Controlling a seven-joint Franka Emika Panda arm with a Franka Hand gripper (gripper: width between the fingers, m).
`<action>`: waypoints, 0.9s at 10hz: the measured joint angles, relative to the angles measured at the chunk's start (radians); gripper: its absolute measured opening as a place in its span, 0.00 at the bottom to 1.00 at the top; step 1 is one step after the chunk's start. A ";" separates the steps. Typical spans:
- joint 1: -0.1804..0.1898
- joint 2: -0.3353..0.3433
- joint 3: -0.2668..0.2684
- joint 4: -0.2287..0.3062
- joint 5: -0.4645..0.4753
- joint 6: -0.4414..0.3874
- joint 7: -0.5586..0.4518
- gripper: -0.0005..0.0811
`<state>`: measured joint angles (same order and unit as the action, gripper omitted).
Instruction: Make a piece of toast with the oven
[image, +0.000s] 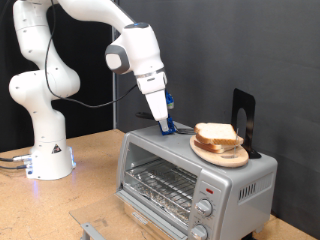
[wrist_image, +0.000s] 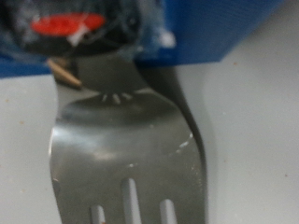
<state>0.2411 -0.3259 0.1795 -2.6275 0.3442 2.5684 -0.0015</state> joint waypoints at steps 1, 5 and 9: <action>0.000 0.009 0.000 0.002 0.003 0.000 0.000 1.00; -0.001 0.024 -0.001 0.008 0.009 0.004 0.000 0.96; 0.000 0.030 -0.002 0.016 0.027 0.005 -0.034 0.54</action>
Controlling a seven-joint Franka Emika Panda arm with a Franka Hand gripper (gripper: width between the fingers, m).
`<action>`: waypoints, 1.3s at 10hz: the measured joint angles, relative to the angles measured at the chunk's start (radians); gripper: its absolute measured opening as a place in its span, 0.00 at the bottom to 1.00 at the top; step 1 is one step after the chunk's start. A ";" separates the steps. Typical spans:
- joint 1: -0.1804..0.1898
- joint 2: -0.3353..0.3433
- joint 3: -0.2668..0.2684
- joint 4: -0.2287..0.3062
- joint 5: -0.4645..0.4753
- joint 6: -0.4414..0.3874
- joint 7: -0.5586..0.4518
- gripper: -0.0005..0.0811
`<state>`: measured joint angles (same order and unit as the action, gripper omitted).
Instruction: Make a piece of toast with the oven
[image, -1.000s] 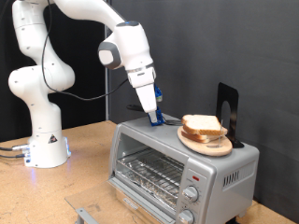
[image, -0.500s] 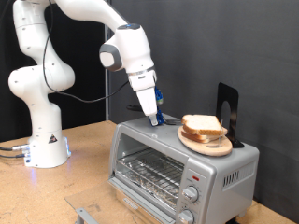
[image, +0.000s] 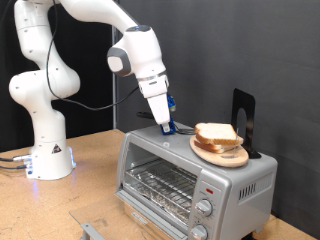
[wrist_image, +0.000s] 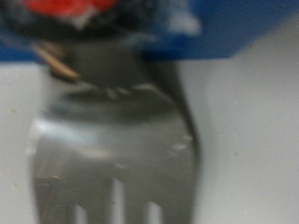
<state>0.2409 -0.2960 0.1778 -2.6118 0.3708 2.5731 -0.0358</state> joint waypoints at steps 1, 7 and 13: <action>0.000 0.000 0.000 0.000 0.003 0.000 -0.006 0.54; 0.000 -0.001 0.000 0.000 0.014 -0.003 -0.019 0.49; 0.000 -0.002 -0.001 0.000 0.021 -0.007 -0.023 0.93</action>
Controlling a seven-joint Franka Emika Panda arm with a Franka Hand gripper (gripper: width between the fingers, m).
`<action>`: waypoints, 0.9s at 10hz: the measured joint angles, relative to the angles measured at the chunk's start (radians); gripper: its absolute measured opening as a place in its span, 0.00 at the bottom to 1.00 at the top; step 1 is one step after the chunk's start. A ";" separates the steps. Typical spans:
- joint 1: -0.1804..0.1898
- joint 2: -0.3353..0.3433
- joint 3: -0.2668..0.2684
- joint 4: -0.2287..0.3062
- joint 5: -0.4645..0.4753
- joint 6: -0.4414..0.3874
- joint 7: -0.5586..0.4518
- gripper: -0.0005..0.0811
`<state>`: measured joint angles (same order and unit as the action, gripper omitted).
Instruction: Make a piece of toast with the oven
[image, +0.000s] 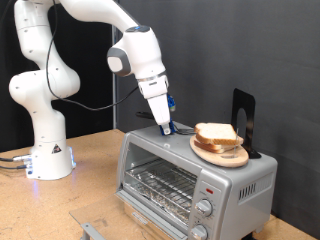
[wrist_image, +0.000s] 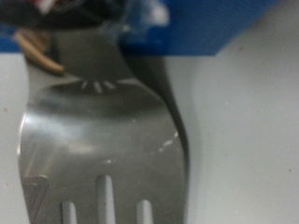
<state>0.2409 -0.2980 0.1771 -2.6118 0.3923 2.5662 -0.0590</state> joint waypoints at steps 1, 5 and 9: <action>0.000 -0.002 0.000 0.000 0.013 0.013 -0.020 0.99; 0.000 -0.010 0.000 -0.009 0.030 0.017 -0.052 0.99; 0.000 -0.010 0.000 -0.013 0.052 0.017 -0.053 0.99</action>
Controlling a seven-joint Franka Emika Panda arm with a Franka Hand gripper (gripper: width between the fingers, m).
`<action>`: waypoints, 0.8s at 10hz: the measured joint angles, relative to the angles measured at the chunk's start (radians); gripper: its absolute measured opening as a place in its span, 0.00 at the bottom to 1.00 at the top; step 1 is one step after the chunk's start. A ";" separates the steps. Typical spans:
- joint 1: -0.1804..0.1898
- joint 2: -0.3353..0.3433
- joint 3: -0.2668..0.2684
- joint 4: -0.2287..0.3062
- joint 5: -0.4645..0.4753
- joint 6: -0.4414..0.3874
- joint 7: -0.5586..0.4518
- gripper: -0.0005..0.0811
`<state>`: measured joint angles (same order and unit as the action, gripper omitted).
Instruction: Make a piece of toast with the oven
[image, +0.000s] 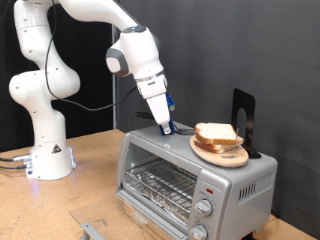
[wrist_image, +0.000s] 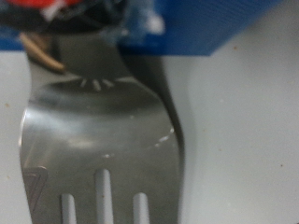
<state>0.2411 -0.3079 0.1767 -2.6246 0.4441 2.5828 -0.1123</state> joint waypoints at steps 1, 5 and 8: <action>0.000 0.000 0.000 0.000 0.001 0.000 0.000 0.84; 0.000 0.000 0.000 -0.001 0.002 0.000 0.000 0.49; 0.000 -0.007 -0.007 0.000 0.029 -0.004 -0.002 0.49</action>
<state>0.2412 -0.3151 0.1692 -2.6247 0.4728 2.5792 -0.1140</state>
